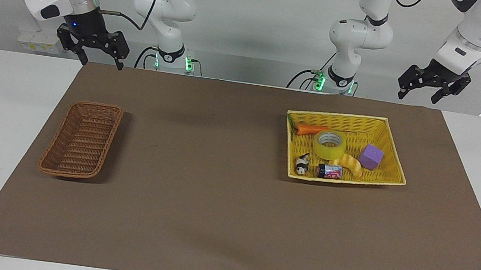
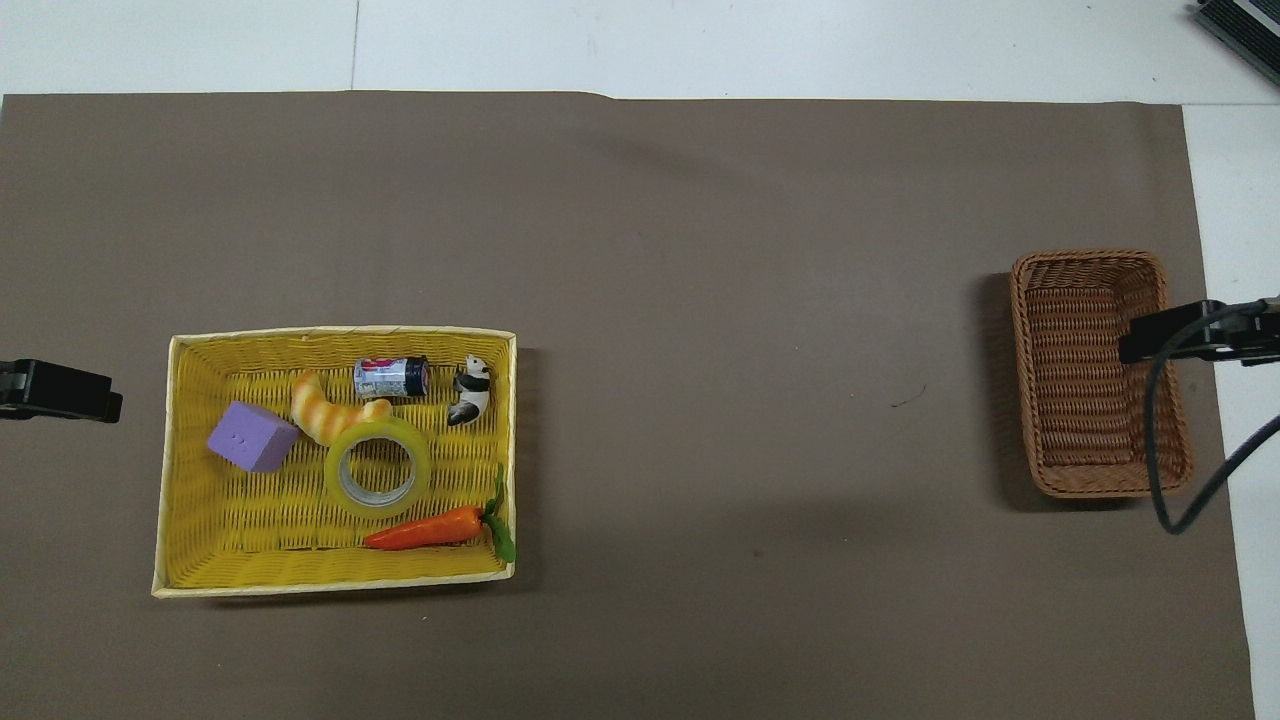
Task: Move tape to another basket
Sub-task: 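Reach the left gripper down to the clear tape roll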
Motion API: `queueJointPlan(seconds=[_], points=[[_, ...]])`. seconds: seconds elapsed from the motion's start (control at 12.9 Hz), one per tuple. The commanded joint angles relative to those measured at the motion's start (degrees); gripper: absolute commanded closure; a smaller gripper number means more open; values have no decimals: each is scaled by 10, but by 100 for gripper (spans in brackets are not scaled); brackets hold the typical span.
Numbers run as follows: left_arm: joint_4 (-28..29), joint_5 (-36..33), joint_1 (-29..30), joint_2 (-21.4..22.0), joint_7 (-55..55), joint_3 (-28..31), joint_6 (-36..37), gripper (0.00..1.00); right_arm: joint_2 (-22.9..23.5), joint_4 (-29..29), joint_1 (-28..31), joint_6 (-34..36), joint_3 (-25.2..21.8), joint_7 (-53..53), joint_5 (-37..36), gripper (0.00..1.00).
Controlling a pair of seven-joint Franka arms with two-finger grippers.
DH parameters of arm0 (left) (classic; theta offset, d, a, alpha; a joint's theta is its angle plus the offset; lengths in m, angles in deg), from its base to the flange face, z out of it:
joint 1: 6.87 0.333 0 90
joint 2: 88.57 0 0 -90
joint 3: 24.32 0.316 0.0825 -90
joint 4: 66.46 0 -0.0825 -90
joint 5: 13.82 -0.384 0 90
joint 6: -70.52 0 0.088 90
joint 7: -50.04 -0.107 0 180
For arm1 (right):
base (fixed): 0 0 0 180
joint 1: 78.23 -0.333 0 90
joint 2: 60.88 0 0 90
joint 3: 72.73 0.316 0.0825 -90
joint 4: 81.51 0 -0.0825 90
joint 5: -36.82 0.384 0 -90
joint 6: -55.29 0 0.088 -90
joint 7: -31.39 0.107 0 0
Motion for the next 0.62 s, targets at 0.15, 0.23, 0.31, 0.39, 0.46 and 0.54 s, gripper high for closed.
queueJointPlan(seconds=[0.15, 0.23, 0.31, 0.39, 0.46, 0.54], points=[[77, 6, -7, 17, -43, 6, -61, 0, -13, 13, 1, 1, 2, -15, -10, 0], [88, 7, -6, 17, -56, 6, -74, 0, -13, 13, 1, 1, 2, -15, -10, 0], [100, 13, -6, 16, -63, 6, -84, 0, -12, 14, 1, 1, 2, -15, -10, 0], [121, 28, -6, 18, -65, 6, -100, 0, -12, 13, 1, 1, 2, -15, -10, 0], [142, 34, -6, 21, -68, 6, -121, 0, -13, 13, 1, 1, 2, -15, -10, 0], [155, 34, -7, 21, -72, 6, -137, 0, -12, 13, 1, 1, 2, -15, -10, 0]])
